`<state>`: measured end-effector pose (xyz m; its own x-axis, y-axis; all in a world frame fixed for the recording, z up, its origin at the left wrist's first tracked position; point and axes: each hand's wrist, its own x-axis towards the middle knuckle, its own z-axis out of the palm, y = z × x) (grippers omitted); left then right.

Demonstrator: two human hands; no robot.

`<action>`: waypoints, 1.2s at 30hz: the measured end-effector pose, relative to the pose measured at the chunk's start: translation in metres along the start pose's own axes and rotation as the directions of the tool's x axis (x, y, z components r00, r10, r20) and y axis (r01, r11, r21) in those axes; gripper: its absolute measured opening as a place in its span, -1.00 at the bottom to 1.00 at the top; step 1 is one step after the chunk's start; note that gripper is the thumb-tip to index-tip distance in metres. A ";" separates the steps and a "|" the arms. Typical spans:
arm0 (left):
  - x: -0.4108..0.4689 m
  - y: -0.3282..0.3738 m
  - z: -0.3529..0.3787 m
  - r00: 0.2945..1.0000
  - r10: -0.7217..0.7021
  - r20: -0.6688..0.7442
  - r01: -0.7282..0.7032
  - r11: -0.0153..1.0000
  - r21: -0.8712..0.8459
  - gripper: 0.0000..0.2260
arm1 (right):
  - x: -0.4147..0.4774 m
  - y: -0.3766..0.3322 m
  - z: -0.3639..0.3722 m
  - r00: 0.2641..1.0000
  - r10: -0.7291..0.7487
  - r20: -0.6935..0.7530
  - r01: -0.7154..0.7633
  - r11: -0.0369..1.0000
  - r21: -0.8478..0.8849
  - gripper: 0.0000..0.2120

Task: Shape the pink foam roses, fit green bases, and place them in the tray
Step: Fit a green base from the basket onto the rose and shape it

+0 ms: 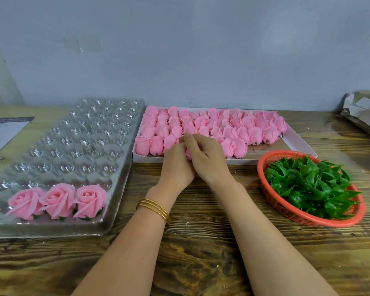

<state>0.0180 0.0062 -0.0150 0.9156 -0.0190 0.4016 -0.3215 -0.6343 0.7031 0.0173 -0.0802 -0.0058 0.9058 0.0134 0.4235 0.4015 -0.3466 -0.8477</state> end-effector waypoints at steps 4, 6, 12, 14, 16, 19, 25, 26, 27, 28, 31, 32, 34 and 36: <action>0.002 -0.001 0.002 1.000 -0.024 0.002 0.024 1.000 0.021 -0.83 | 0.000 0.003 0.000 0.998 -0.031 0.061 0.033 0.999 -0.042 -0.69; 0.002 -0.001 0.002 0.999 -0.045 -0.002 0.045 0.999 0.007 -0.81 | 0.000 0.005 0.001 0.996 -0.006 0.088 0.008 1.000 -0.030 -0.84; 0.002 0.003 0.000 0.999 -0.049 -0.019 0.047 0.997 -0.066 -0.87 | -0.001 0.005 -0.001 0.986 0.079 0.145 -0.080 0.997 0.005 -0.60; 0.001 0.005 -0.001 0.999 -0.036 -0.024 0.034 0.996 -0.081 -0.85 | -0.001 0.004 -0.001 0.977 0.108 0.185 -0.115 0.993 0.031 -0.56; 0.002 0.005 -0.001 0.999 -0.045 -0.010 0.045 0.997 -0.062 -0.82 | -0.001 0.004 -0.002 0.965 0.135 0.227 -0.150 0.987 0.050 -0.52; 0.004 0.003 -0.002 0.997 -0.080 -0.005 0.079 0.993 -0.088 -0.71 | -0.002 0.002 -0.004 0.952 0.163 0.259 -0.189 0.979 0.078 -0.51; 0.003 0.008 -0.005 0.997 -0.065 0.035 0.070 0.984 -0.162 -0.69 | 0.002 0.000 -0.013 0.950 0.158 0.269 -0.185 0.980 0.079 -0.46; 0.003 0.007 -0.005 0.997 -0.068 0.033 0.072 0.984 -0.163 -0.76 | 0.003 0.000 -0.014 0.949 0.166 0.267 -0.200 0.974 0.108 -0.48; 0.003 0.004 -0.004 0.996 -0.080 0.029 0.085 0.977 -0.196 -0.83 | 0.003 -0.001 -0.016 0.950 0.183 0.253 -0.232 0.956 0.181 -0.53; 0.001 0.004 -0.004 0.995 -0.094 0.024 0.097 0.960 -0.261 -0.85 | 0.004 -0.003 -0.017 0.950 0.209 0.232 -0.271 0.920 0.282 -0.59; -0.002 0.003 0.000 0.998 -0.059 0.018 0.061 0.933 -0.356 -0.80 | 0.006 -0.008 -0.018 0.953 0.270 0.139 -0.304 0.838 0.454 -0.52; -0.002 0.003 0.000 0.998 -0.050 0.034 0.059 0.928 -0.368 -0.80 | 0.007 -0.008 -0.018 0.953 0.281 0.112 -0.301 0.840 0.451 -0.52; -0.003 0.005 0.001 0.998 -0.041 0.053 0.057 0.926 -0.374 -0.76 | 0.007 -0.007 -0.015 0.958 0.276 0.083 -0.286 0.875 0.390 -0.57; -0.003 0.004 0.002 0.998 -0.029 0.053 0.046 0.934 -0.355 -0.68 | 0.006 -0.006 -0.013 0.967 0.240 0.082 -0.254 0.913 0.319 -0.60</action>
<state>0.0145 0.0027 -0.0146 0.9361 -0.0417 0.3492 -0.3437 -0.3187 0.8833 0.0190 -0.0901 0.0061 0.9837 0.0068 0.1799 0.1800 -0.0206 -0.9834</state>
